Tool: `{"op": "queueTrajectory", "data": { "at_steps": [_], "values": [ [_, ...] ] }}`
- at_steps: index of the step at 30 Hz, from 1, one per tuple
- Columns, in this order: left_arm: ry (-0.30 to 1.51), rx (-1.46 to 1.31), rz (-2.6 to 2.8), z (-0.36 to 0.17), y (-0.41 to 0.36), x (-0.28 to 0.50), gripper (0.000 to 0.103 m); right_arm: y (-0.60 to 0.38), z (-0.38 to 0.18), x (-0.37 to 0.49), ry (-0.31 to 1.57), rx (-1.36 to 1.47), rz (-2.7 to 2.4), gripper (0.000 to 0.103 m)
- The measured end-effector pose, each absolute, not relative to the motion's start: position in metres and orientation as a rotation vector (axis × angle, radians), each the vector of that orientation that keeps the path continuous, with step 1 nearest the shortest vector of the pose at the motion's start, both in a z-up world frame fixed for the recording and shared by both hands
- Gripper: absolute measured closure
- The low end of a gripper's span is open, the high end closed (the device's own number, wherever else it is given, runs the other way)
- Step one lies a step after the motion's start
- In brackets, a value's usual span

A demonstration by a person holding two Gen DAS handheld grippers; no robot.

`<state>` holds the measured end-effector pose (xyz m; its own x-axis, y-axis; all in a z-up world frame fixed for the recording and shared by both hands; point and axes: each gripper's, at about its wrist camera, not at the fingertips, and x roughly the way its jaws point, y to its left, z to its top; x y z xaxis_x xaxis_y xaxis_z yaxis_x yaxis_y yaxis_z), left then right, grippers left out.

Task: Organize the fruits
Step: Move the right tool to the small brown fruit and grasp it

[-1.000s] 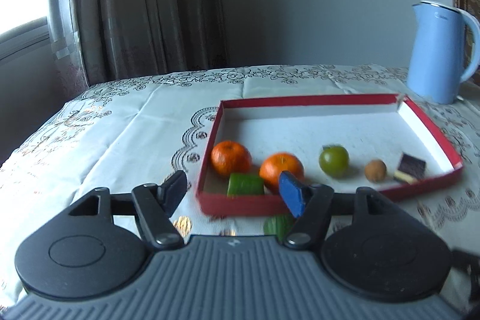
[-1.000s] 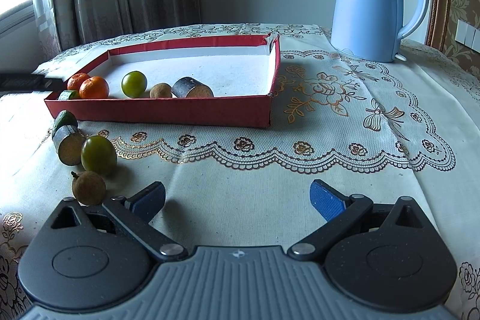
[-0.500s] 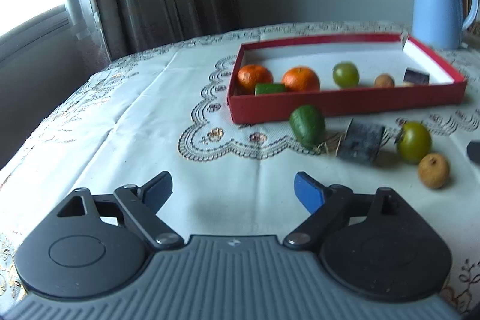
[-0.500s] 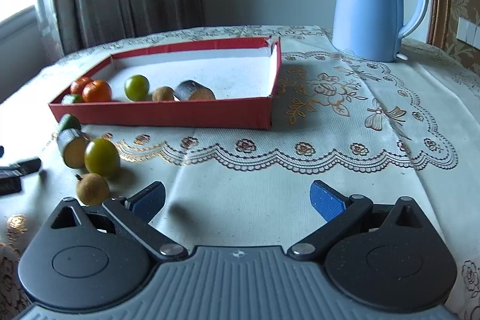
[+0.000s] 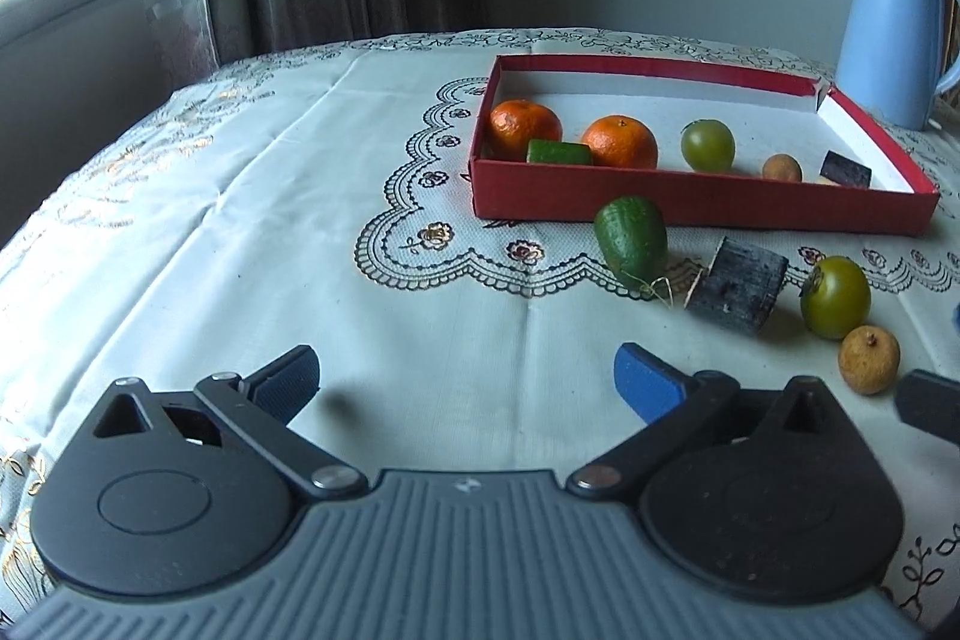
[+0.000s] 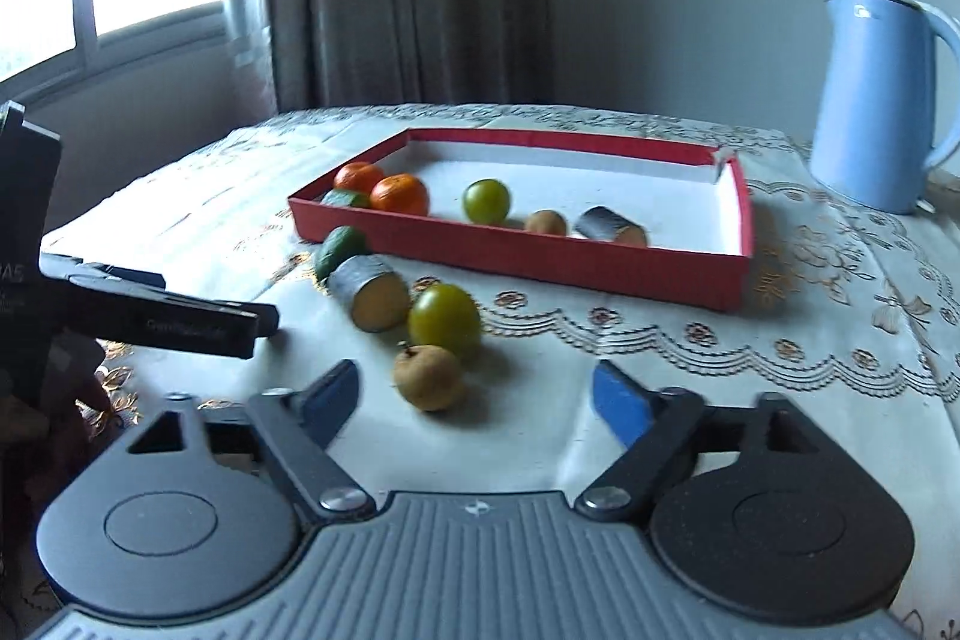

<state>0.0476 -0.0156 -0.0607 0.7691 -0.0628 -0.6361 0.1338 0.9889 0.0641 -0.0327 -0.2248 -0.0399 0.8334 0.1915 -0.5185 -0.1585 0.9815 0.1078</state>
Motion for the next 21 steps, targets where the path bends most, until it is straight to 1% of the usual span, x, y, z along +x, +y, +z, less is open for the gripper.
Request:
{"op": "queueTrajectory", "data": {
  "at_steps": [4,6,11,13,15,17,21],
  "values": [
    [0.693,0.088,-0.111,-0.061,-0.013,0.048,0.0,-0.215,-0.043,-0.028,0.575,0.045,0.194,0.038],
    [0.695,0.083,-0.112,-0.061,-0.012,0.047,0.0,-0.213,-0.044,-0.027,0.579,0.048,0.203,0.045],
    [0.702,0.067,-0.118,-0.062,-0.009,0.05,0.0,-0.209,-0.046,-0.023,0.588,0.041,0.202,0.046],
    [0.705,0.058,-0.121,-0.062,-0.007,0.05,0.0,-0.21,-0.047,-0.021,0.594,0.044,0.202,0.049],
    [0.707,0.054,-0.123,-0.062,-0.007,0.051,0.0,-0.21,-0.048,-0.019,0.605,0.047,0.205,0.055],
    [0.707,0.053,-0.123,-0.062,-0.007,0.051,0.0,-0.21,-0.049,-0.017,0.612,0.051,0.208,0.058],
    [0.707,0.054,-0.123,-0.062,-0.007,0.05,0.0,-0.208,-0.05,-0.014,0.613,0.045,0.209,0.058]
  ]
}}
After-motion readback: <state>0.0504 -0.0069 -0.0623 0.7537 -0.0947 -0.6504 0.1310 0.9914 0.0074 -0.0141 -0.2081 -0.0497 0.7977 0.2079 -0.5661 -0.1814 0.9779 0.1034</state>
